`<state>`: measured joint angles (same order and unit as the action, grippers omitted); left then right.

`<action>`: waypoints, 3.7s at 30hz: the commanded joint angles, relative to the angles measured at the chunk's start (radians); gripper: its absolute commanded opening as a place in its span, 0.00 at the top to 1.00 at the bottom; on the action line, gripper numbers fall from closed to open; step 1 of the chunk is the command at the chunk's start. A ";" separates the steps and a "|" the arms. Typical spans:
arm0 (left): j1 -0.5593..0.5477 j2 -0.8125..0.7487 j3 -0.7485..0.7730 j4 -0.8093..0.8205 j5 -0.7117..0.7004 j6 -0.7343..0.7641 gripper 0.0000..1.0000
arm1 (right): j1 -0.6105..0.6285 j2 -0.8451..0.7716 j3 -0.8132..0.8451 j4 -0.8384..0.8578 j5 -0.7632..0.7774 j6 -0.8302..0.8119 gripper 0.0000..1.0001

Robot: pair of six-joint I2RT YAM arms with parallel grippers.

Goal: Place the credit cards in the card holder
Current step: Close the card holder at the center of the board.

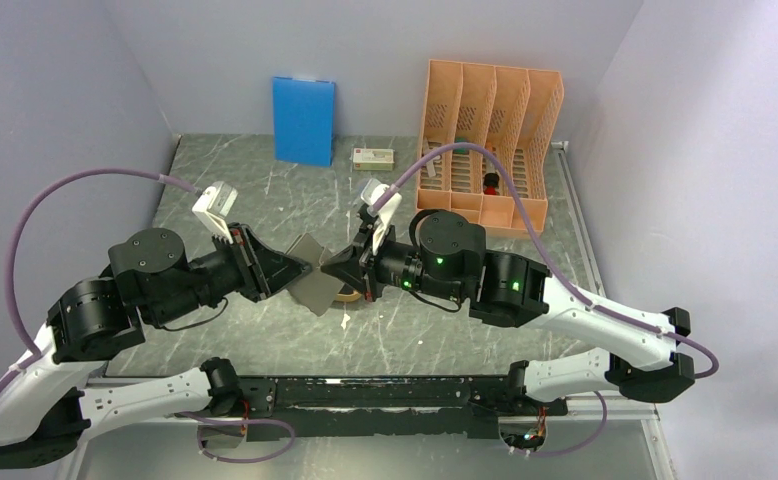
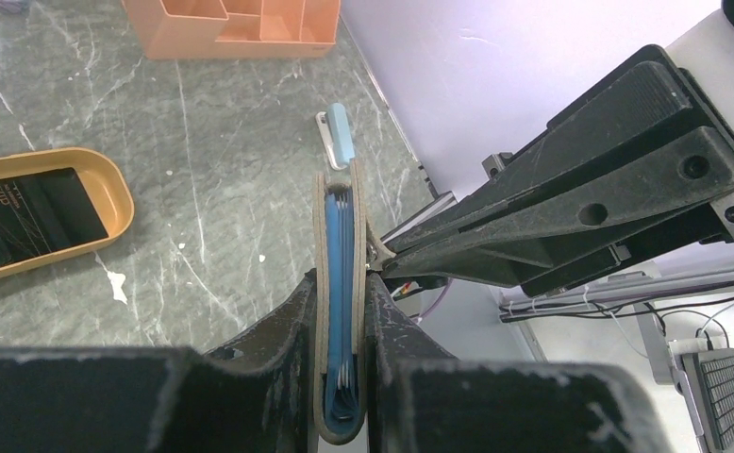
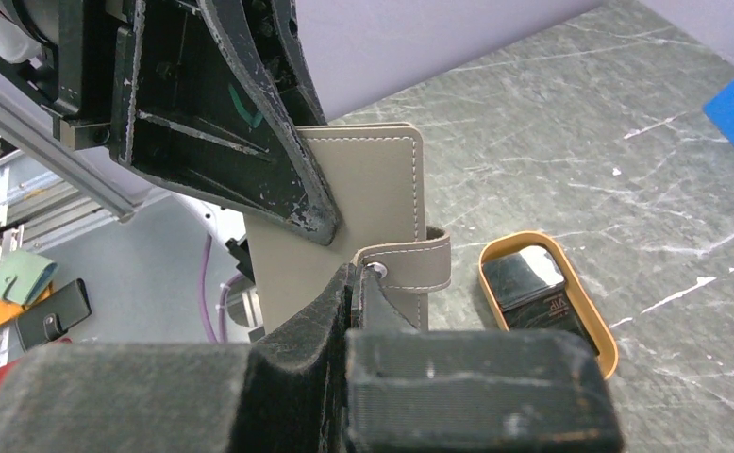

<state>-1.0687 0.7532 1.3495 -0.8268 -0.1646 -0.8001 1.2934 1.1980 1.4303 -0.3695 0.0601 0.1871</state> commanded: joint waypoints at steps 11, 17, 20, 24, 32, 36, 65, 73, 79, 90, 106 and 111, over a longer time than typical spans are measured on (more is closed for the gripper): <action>-0.004 -0.009 0.014 0.084 0.025 -0.003 0.95 | 0.001 -0.011 -0.010 -0.001 -0.005 0.008 1.00; -0.004 -0.009 0.015 0.087 0.030 -0.003 0.95 | 0.001 -0.007 -0.012 0.015 -0.011 0.008 1.00; -0.004 -0.009 0.013 0.088 0.028 -0.003 0.95 | 0.001 0.002 -0.004 0.007 -0.025 0.005 1.00; -0.003 -0.013 0.018 0.082 0.016 -0.003 0.95 | 0.001 0.010 0.005 -0.014 -0.038 0.000 1.00; -0.003 -0.015 0.015 0.078 0.004 -0.005 0.95 | 0.002 0.006 0.006 -0.019 -0.054 0.001 1.00; -0.004 -0.013 0.012 0.088 0.017 -0.005 0.95 | 0.001 0.004 0.004 -0.014 -0.054 0.003 1.00; -0.004 -0.030 -0.020 0.204 0.175 0.014 0.95 | 0.001 0.022 -0.016 0.040 0.003 0.026 1.00; -0.004 -0.038 -0.025 0.268 0.241 0.005 0.95 | 0.001 0.049 -0.004 0.026 0.000 0.037 1.00; -0.003 -0.044 -0.037 0.321 0.302 -0.013 0.95 | 0.001 0.064 0.000 0.024 0.003 0.047 1.00; -0.005 -0.053 -0.058 0.388 0.365 -0.046 0.95 | 0.001 0.091 0.004 0.013 0.010 0.052 1.00; -0.004 -0.073 -0.057 0.162 0.056 0.041 0.95 | -0.010 -0.044 -0.038 0.006 -0.054 0.082 0.63; -0.004 -0.077 -0.145 0.160 -0.045 0.056 0.95 | -0.009 -0.158 -0.026 -0.085 -0.061 0.080 0.38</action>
<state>-1.0634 0.6861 1.2556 -0.7021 -0.1349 -0.7586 1.2922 1.1358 1.4025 -0.3866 -0.0257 0.2745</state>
